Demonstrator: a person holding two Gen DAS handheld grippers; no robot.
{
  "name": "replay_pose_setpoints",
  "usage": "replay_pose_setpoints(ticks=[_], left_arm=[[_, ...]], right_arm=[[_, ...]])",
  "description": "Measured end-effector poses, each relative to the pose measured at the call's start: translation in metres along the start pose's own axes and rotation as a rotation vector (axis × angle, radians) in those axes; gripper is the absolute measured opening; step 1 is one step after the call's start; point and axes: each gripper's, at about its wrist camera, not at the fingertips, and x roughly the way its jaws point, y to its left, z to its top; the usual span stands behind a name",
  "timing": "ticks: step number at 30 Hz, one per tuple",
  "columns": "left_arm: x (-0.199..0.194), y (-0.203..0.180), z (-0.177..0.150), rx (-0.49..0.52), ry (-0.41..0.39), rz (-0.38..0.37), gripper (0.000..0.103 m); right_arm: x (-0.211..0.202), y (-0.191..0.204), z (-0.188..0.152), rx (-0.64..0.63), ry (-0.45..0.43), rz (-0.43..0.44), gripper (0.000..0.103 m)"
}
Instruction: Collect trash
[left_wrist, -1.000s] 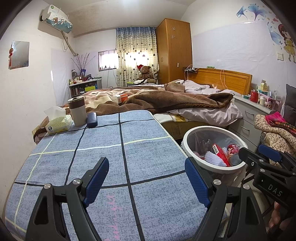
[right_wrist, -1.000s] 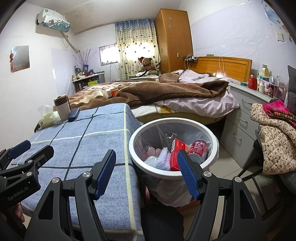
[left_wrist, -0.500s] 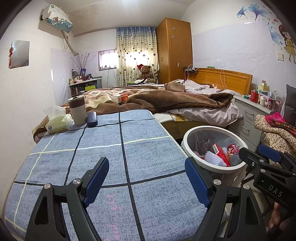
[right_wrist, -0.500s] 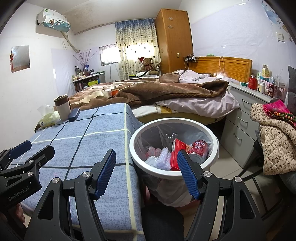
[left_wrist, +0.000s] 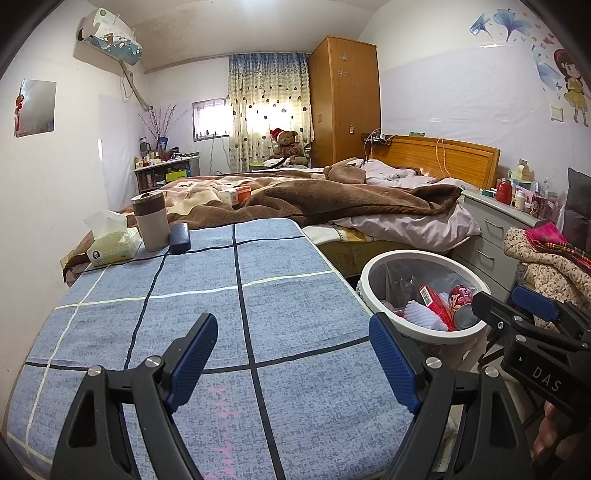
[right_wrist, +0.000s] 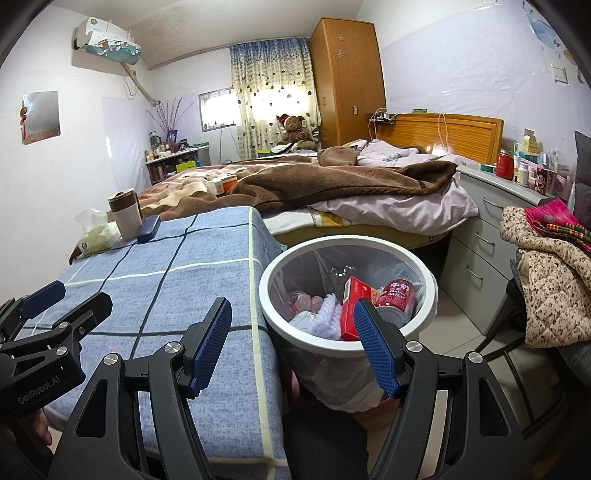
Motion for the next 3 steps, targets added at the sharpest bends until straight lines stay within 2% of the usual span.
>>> replay_pose_setpoints(ticks=[3], left_arm=[[-0.0001, 0.0004, 0.0002, 0.002, 0.001, 0.000, 0.085]], right_arm=[[0.0000, 0.0000, 0.0001, 0.000, 0.000, 0.000, 0.070]])
